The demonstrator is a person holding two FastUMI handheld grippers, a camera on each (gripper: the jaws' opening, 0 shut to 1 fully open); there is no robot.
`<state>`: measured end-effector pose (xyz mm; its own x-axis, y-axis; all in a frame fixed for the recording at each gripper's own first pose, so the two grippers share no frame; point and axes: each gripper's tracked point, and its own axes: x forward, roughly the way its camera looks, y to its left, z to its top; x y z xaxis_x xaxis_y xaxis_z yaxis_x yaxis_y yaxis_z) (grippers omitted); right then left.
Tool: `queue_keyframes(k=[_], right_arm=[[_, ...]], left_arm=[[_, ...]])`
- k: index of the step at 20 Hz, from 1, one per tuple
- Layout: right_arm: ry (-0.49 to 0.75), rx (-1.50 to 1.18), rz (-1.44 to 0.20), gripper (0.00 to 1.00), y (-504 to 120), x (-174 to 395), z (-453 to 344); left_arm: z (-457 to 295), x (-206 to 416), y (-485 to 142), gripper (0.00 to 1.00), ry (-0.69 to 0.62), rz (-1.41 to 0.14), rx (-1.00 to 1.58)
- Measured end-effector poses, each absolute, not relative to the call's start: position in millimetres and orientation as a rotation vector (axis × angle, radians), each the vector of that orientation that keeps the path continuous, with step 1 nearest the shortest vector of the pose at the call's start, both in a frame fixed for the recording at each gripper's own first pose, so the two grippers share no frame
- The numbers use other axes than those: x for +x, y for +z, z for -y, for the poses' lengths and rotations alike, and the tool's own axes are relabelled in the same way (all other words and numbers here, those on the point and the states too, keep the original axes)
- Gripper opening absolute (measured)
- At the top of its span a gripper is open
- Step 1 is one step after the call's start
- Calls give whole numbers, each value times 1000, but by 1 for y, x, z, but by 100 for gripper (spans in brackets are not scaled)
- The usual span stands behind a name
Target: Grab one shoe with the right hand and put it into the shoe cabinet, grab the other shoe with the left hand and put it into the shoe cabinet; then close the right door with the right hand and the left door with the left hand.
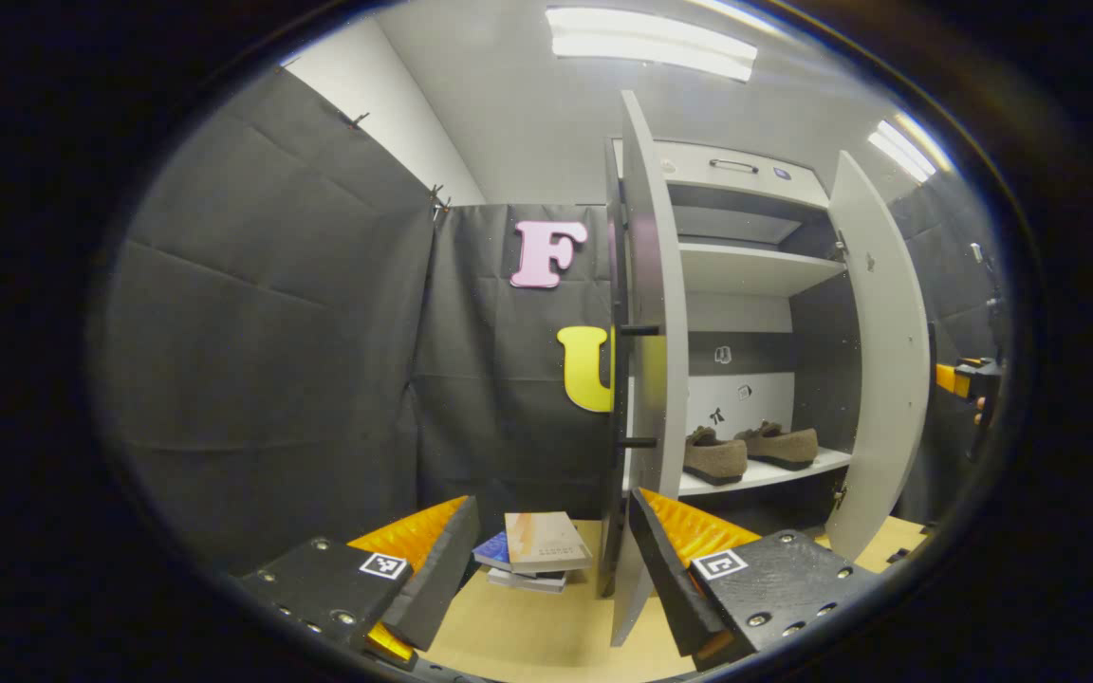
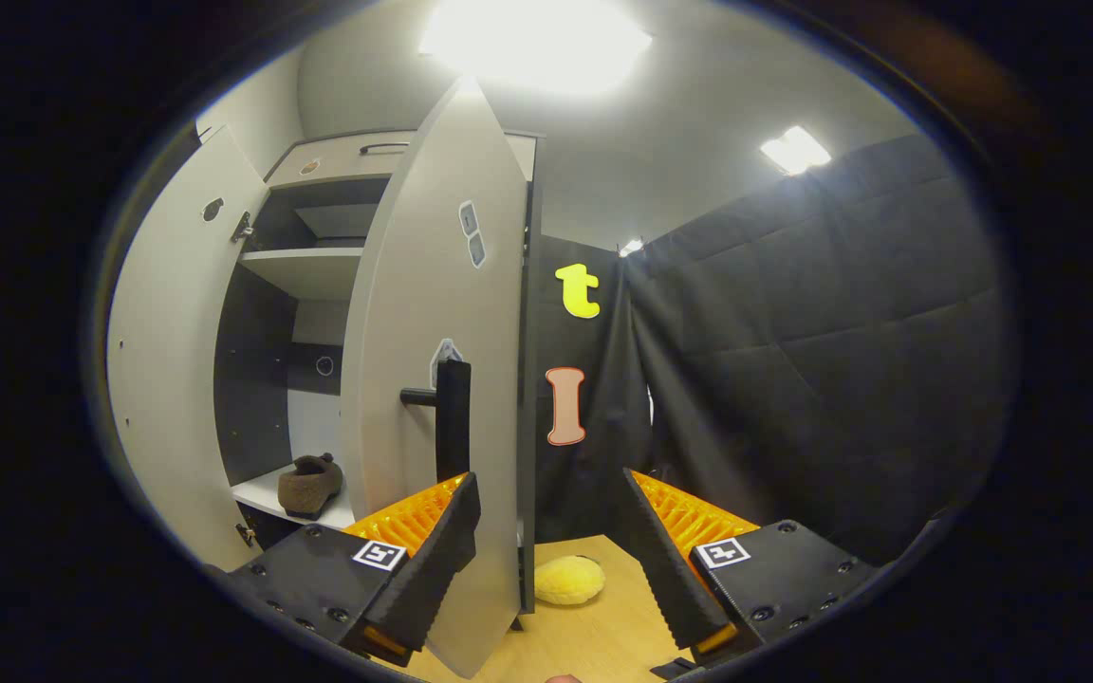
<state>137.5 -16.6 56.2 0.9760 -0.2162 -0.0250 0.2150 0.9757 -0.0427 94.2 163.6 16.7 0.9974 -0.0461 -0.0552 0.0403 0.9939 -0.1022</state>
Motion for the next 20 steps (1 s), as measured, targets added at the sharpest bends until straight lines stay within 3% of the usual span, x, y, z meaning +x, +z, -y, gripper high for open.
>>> queue_keyframes(k=[3,4,10,20], right_arm=[[-187,-54,-29,92,55,144,-2],[-179,-60,-28,95,55,147,-10],[-155,-33,-18,94,55,153,-33],[-169,-45,-83,95,16,105,-28]], left_arm=[[-176,101,13,95,-36,-63,-104],[-179,101,12,95,-31,-63,-105],[-193,116,10,92,-27,-68,-111],[-201,188,29,95,-10,-39,-115]])
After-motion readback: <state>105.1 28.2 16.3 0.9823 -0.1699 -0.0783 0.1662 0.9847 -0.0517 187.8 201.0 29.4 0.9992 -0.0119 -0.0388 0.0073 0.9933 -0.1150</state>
